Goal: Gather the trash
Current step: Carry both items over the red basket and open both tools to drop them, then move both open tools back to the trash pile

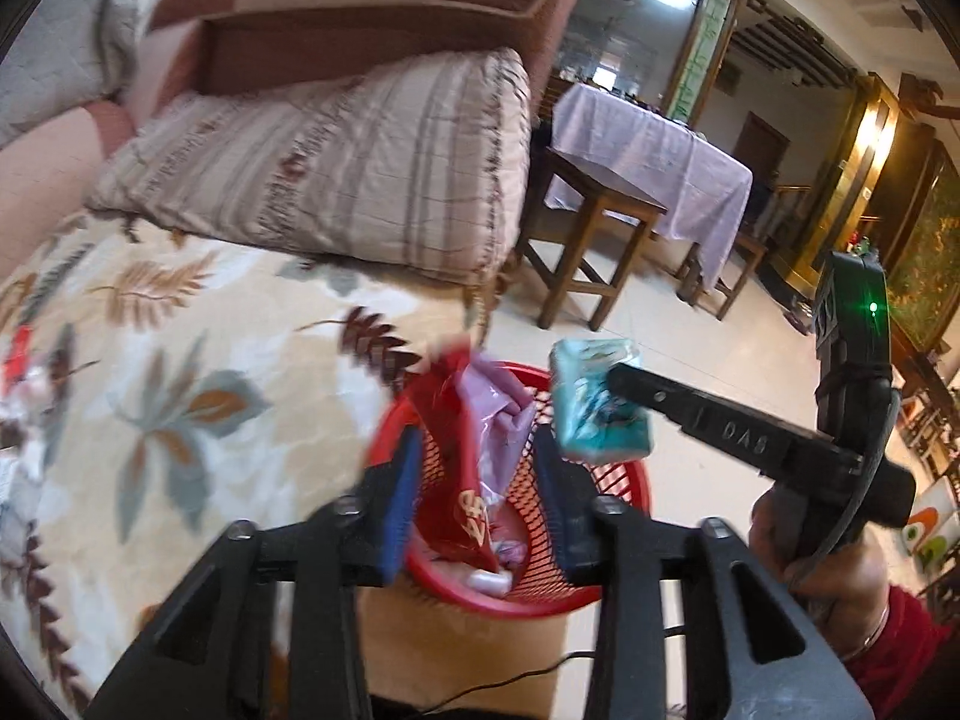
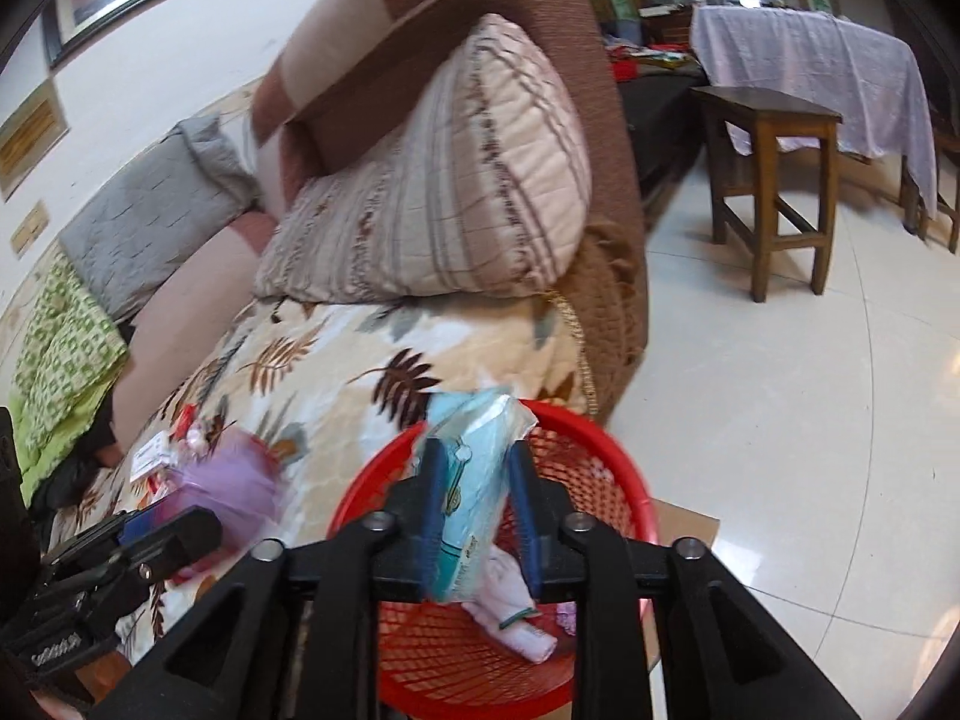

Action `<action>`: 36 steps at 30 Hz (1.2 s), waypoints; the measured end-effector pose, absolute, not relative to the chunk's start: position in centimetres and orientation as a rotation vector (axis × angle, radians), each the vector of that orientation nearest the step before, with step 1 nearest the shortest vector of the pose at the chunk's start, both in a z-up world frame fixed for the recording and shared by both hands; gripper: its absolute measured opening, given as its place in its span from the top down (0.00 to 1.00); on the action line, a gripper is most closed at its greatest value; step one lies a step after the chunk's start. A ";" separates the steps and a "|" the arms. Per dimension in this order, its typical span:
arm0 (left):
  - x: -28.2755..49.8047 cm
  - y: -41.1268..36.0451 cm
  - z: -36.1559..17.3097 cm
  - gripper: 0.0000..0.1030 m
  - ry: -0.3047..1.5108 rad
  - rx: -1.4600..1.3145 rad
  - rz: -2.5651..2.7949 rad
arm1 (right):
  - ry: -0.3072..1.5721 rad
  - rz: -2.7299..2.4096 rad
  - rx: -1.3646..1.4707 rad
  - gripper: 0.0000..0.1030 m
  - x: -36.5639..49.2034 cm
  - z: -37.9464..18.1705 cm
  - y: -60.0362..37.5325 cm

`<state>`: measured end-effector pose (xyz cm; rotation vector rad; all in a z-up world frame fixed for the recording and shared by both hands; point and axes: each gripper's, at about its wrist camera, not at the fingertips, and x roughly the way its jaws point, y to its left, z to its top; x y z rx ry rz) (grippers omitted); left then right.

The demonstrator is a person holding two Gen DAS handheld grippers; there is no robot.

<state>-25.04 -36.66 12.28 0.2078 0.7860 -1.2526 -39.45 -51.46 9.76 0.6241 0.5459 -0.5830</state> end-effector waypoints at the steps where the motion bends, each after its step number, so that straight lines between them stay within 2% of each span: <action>1: -25.1 -37.1 12.3 0.41 0.787 0.212 -1.247 | 0.545 -0.590 0.631 0.70 -39.7 9.6 -51.9; 3: -25.2 -37.0 12.4 0.37 0.767 0.210 -1.234 | 0.544 -0.600 0.631 0.51 -40.2 9.6 -52.2; 5: -24.9 -36.4 12.3 0.30 0.769 0.203 -1.219 | 0.545 -0.608 0.615 0.49 -40.3 9.6 -52.0; 8: -23.8 -34.3 12.2 0.27 0.768 0.171 -1.152 | 0.562 -0.582 0.600 0.49 -39.6 9.6 -51.3; 10: -23.0 -32.6 11.8 0.21 0.784 0.151 -1.110 | 0.569 -0.547 0.597 0.44 -38.8 9.5 -50.5; 12: -21.9 -30.2 11.2 0.19 0.808 0.129 -1.041 | 0.580 -0.511 0.578 0.35 -37.7 9.6 -49.2; 14: -20.9 -27.8 10.4 0.19 0.836 0.138 -0.969 | 0.594 -0.468 0.551 0.32 -36.3 9.7 -47.3; 22: -17.1 -18.4 8.9 0.19 0.875 0.103 -0.769 | 0.668 -0.333 0.470 0.30 -30.9 9.6 -41.1; 29: -9.4 -9.7 9.0 0.19 0.920 -0.081 -0.527 | 0.709 -0.272 0.412 0.29 -28.2 9.3 -38.0; 36: -0.7 -8.8 6.7 0.19 1.049 -0.180 -0.384 | 0.735 -0.242 0.404 0.28 -26.8 8.6 -37.4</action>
